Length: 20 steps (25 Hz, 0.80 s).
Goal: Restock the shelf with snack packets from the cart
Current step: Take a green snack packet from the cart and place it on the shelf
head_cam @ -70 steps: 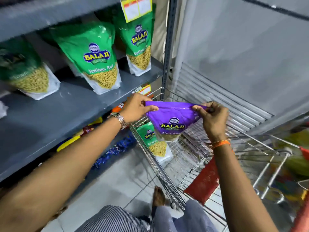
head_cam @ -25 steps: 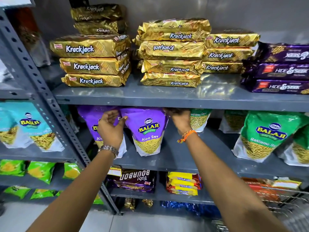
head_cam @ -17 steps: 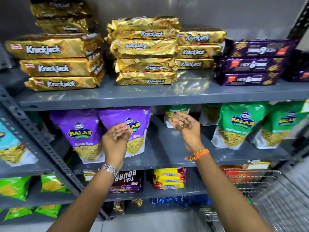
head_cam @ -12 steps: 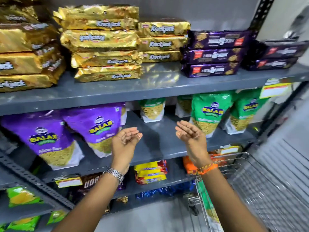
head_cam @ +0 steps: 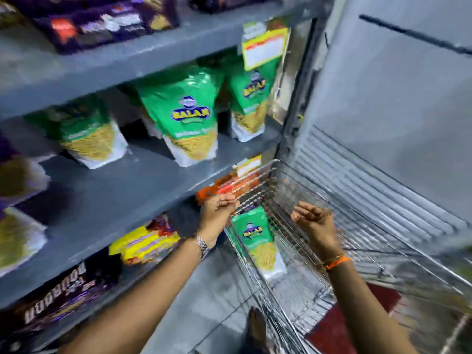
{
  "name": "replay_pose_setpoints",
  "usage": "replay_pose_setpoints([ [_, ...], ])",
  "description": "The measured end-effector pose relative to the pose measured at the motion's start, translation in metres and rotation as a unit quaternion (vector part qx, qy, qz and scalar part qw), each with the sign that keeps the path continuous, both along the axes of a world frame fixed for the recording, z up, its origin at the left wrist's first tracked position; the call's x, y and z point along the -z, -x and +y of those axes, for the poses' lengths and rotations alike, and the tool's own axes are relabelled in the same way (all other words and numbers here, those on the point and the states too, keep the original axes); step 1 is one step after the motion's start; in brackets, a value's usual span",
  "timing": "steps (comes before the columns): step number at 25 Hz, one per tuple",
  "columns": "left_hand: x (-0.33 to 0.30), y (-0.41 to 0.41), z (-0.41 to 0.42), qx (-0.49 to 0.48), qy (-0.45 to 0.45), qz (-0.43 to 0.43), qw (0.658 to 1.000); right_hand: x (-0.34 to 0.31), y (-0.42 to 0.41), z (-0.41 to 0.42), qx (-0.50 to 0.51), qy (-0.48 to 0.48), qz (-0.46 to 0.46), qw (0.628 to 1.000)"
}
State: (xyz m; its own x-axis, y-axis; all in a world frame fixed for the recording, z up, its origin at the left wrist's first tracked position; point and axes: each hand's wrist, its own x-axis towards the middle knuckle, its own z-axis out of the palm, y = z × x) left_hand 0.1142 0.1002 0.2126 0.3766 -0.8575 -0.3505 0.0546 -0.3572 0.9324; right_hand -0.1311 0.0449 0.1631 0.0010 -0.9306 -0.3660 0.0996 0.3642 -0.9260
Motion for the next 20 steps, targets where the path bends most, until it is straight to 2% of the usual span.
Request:
replay_pose_setpoints([
  [3, 0.040, 0.049, -0.048, 0.016, -0.084, 0.060, 0.995, 0.063, 0.036, 0.003, -0.008, -0.074, 0.051, 0.996],
  [5, 0.062, 0.068, -0.079, 0.018, -0.165, 0.136, 0.977, 0.101, 0.041, 0.008, -0.053, -0.115, 0.100, 0.987],
  [7, 0.098, 0.085, -0.106, 0.022, -0.232, 0.169, 0.958, 0.142, 0.040, 0.007, -0.088, -0.166, 0.128, 0.974],
  [9, 0.143, 0.095, -0.122, -0.011, -0.273, 0.120, 0.954, 0.171, 0.035, 0.005, -0.107, -0.211, 0.150, 0.960],
  [12, 0.196, 0.097, -0.130, -0.046, -0.332, 0.061, 0.940, 0.201, 0.027, -0.002, -0.167, -0.221, 0.191, 0.942],
  [17, 0.251, 0.079, -0.139, -0.025, -0.389, 0.061, 0.919, 0.251, 0.021, -0.011, -0.232, -0.254, 0.185, 0.921],
  [20, 0.273, 0.078, -0.139, -0.070, -0.380, 0.040, 0.922, 0.270, 0.017, -0.009, -0.265, -0.251, 0.195, 0.910],
])
